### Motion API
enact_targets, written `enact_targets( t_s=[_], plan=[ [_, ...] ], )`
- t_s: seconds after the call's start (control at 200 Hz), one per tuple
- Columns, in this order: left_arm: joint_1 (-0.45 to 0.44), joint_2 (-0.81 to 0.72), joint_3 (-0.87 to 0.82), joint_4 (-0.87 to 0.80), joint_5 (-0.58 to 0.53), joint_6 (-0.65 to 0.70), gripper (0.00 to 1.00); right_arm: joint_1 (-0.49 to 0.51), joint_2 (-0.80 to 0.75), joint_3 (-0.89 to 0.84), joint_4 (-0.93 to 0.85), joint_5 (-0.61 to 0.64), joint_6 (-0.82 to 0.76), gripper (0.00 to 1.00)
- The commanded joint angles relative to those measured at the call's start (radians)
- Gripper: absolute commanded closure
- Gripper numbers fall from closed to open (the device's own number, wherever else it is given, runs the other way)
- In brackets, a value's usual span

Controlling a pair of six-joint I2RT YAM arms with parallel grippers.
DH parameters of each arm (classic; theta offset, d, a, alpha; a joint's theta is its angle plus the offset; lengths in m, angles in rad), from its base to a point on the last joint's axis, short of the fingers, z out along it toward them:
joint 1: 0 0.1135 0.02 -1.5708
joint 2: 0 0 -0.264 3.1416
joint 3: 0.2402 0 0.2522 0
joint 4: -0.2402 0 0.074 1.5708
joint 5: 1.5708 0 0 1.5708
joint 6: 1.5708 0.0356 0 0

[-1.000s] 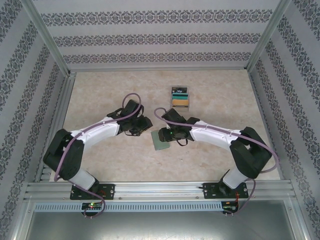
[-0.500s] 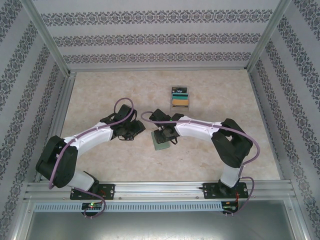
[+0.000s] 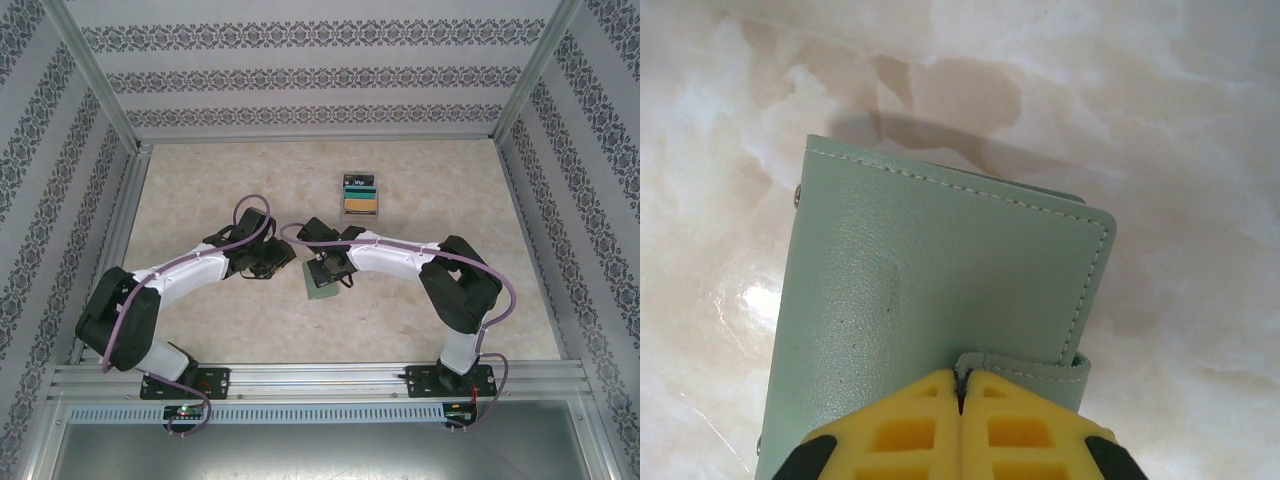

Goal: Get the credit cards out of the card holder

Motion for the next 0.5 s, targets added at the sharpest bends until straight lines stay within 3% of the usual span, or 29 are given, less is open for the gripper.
enact_targets(
  t_s=[0.0,0.105,0.2,0.385,0.495],
  plan=[
    [-0.020,0.047,-0.005,0.128,0.091,-0.032,0.71,-0.013,-0.012,-0.038,0.038,-0.067,0.025,1.00],
    [-0.037,0.100,-0.004,0.204,0.136,-0.074,0.88,-0.025,-0.041,-0.068,0.090,-0.115,0.054,1.00],
    [-0.056,0.148,0.000,0.253,0.161,-0.108,0.96,-0.035,-0.053,-0.090,0.124,-0.142,0.073,1.00],
    [-0.089,0.214,0.035,0.257,0.171,-0.117,0.97,-0.045,-0.065,-0.121,0.157,-0.173,0.095,1.00],
    [-0.098,0.272,0.072,0.151,0.163,-0.106,1.00,-0.060,-0.081,-0.143,0.190,-0.204,0.112,1.00]
  ],
)
